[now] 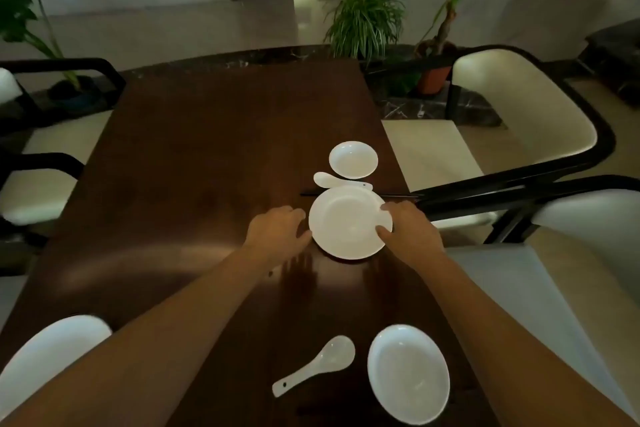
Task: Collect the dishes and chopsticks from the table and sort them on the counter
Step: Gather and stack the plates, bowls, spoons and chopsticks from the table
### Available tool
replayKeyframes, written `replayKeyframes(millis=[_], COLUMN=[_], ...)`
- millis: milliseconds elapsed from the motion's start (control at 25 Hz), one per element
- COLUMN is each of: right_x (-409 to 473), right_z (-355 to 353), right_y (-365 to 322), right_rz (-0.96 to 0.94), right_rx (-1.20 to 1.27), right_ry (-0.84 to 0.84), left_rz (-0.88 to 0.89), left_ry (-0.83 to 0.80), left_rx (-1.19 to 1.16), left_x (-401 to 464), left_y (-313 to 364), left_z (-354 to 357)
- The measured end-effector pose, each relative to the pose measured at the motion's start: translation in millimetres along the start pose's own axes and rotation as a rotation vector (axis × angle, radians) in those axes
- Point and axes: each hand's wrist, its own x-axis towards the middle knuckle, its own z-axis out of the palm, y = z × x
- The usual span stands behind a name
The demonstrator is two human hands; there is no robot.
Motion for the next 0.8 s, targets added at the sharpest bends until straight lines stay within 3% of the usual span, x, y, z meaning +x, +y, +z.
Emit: replayKeyframes(millis=[240, 400, 560, 800], right_x=[47, 55, 58, 51], right_z=[35, 56, 66, 70], right_y=[33, 42, 43, 13], right_rz=[0.209, 0.36, 0.46, 0.456], right_rx=[0.189, 0.364, 0.513, 0.691], right_ry=[-0.101, -0.112, -0.029, 0.005], left_rz=[-0.428, -0.617, -0.75, -0.784], left_ry=[-0.188, -0.246, -0.157, 0.03], left_rx=[-0.399, -0.851, -1.206, -1.368], left_x=[61, 69, 65, 27], left_y=[-9, -4, 2, -20], left_z=[36, 61, 73, 65])
